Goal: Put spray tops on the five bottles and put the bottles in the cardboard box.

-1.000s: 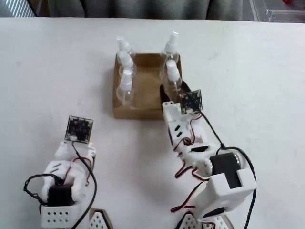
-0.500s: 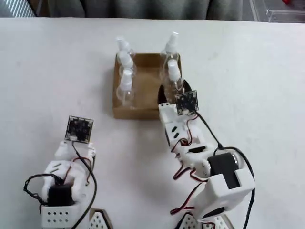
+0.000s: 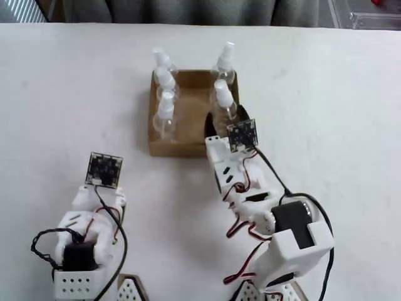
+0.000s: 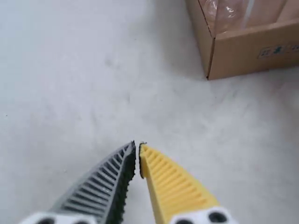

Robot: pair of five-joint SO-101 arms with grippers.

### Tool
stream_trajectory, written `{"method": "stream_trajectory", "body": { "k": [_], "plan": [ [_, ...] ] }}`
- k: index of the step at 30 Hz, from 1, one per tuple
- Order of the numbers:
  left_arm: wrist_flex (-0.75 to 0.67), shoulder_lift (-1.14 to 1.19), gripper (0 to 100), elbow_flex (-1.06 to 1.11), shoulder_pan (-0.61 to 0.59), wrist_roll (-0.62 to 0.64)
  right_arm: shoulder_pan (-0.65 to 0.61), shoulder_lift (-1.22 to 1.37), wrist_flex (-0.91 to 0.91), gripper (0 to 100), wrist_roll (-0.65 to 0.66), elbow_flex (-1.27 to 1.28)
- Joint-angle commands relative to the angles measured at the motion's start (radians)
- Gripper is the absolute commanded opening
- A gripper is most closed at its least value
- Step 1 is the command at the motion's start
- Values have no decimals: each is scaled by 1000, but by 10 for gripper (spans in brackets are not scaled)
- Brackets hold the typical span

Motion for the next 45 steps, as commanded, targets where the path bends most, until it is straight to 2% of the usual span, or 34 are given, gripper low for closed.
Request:
{"method": "stream_trajectory", "body": {
  "k": [1, 7, 13, 20, 36, 39, 45],
  "plan": [
    [5, -2, 20, -2, -13, -6, -24, -10, -24, 231, 11, -5],
    [3, -2, 20, -2, -39, -6, -21, -12, -24, 231, 11, -3],
    [3, -2, 20, -2, -42, -6, -19, -10, -18, 323, 11, 0],
    [3, -2, 20, -2, -42, -6, -16, -21, -30, 328, 11, 18],
    [3, -2, 20, -2, -42, -6, -16, -25, -236, 329, 11, 69],
    [2, -2, 20, -2, -42, -6, -18, -79, -269, 329, 11, 118],
    [-9, -2, 20, -2, -41, -6, -19, -280, -208, 329, 9, 215]
  ]
}}
